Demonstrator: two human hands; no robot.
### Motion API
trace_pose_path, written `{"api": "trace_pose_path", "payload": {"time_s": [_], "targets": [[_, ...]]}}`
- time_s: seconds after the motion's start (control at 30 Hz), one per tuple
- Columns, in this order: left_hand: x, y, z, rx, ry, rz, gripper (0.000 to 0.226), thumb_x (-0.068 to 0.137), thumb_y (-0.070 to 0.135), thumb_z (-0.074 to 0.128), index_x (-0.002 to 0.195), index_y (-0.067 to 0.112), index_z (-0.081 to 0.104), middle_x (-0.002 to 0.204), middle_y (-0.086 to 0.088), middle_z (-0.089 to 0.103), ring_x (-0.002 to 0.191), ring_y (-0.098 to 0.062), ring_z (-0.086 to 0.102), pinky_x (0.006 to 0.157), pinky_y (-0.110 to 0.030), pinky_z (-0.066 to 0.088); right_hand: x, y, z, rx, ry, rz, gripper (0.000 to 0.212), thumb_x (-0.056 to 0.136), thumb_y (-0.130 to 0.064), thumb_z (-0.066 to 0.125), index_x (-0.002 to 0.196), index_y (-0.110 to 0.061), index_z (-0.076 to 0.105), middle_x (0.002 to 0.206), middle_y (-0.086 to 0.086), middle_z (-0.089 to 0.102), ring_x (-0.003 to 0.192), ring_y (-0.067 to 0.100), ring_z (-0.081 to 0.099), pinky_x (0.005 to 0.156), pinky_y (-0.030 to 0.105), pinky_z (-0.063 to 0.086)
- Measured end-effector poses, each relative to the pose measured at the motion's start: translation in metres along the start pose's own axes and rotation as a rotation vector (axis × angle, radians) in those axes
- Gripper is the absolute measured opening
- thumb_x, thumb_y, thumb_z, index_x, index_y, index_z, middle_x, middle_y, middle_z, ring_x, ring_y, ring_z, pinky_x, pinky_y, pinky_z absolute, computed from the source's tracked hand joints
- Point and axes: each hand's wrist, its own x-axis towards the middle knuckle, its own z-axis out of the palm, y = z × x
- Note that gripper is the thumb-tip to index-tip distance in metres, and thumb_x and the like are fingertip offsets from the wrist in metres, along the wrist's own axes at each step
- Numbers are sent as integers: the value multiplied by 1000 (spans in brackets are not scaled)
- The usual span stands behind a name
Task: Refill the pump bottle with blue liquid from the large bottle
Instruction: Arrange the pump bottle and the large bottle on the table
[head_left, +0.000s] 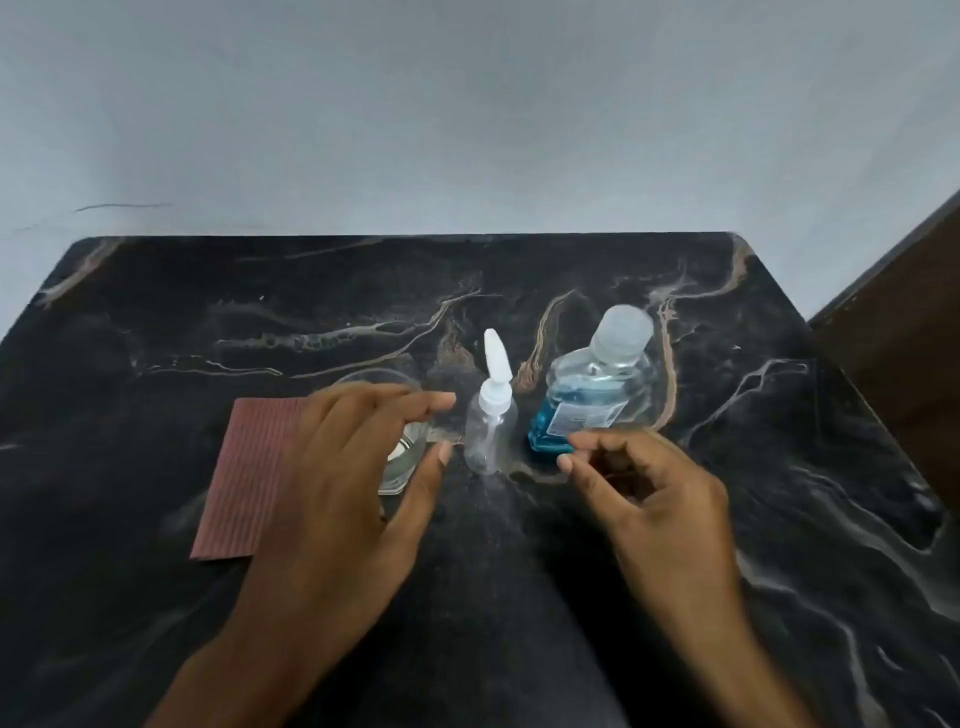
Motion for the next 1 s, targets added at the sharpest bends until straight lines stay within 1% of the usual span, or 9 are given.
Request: {"api": "trace_pose_path", "payload": {"time_s": [0.17,0.27,0.4,0.47,0.6,0.73,0.87,0.93,1.0], "targets": [[-2,-11,6,91,-26,104,39,87,31,69,124,18,69,116,7,67,114,-15,55,100,-18,34,-10,2,5,43,-20,-35,19,76,-14,84,83,-30,76,85,-14,75,76,8,70,68,12,54],[-5,-15,7,97,-15,125,39,86,34,67,121,17,71,114,7,69,112,-15,57,98,-6,28,-10,2,1,-6,-21,-51,13,76,-18,83,82,-28,77,81,-16,74,71,5,69,63,10,52],[-8,-17,11,68,2,160,48,86,46,59,122,17,71,115,7,70,113,-16,59,91,-17,38,-9,7,-4,-16,-4,-36,11,76,-19,84,84,-26,78,77,-14,75,68,5,69,63,18,56],[-9,-15,13,53,31,143,54,84,52,56,123,18,70,116,9,68,114,-14,57,90,-17,37,-11,10,-6,-5,0,-25,11,76,-18,84,83,-24,78,75,-11,76,67,7,70,65,24,59],[-5,-11,17,57,22,83,62,78,55,62,129,21,67,122,10,66,122,-14,53,103,-29,37,-13,13,-9,46,-14,-15,8,76,-16,84,79,-21,78,70,-5,75,62,8,68,65,30,59],[12,-5,20,155,-5,20,71,74,63,67,135,26,64,130,6,66,132,-17,48,114,-42,38,-4,5,-16,87,26,-62,10,74,-20,85,79,-20,76,73,-7,76,64,0,67,60,17,52],[29,0,26,225,-4,-32,74,70,66,76,133,28,65,131,3,67,131,-20,50,111,-45,42,17,-3,-30,17,132,-122,39,70,-28,87,98,-26,60,100,-2,65,89,11,61,71,21,51],[34,1,29,233,-5,-56,75,66,71,76,130,32,67,129,6,68,131,-18,50,108,-43,41,29,-7,-35,-52,80,-112,62,67,-35,88,117,-28,53,116,-3,58,103,12,56,82,26,52],[38,4,33,261,-21,-80,75,63,76,73,126,36,69,127,7,70,131,-18,50,105,-43,39,40,-9,-38,-63,-37,-85,79,67,-36,88,134,-28,47,127,-7,53,111,11,54,84,23,49]]}}
